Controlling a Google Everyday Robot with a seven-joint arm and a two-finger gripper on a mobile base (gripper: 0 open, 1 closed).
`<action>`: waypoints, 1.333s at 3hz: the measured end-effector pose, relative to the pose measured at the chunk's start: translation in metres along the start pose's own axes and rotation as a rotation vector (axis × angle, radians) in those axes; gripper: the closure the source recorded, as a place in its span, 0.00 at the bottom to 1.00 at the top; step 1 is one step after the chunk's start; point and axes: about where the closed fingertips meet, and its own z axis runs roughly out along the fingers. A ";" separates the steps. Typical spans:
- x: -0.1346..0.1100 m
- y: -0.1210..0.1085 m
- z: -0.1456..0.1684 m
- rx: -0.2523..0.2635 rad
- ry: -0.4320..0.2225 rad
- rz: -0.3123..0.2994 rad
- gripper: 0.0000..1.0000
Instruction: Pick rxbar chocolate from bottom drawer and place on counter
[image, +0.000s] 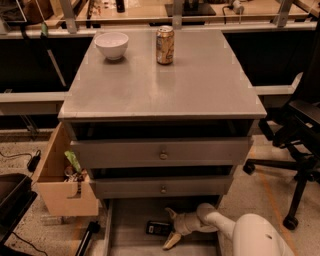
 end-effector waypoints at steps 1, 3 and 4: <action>-0.002 0.000 -0.002 0.000 0.000 0.000 0.41; -0.013 0.001 -0.010 0.000 0.000 0.000 0.87; -0.013 0.001 -0.010 -0.001 0.000 0.000 1.00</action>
Offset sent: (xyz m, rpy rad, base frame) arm 0.0000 0.0001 0.0027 0.0001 0.0000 0.0001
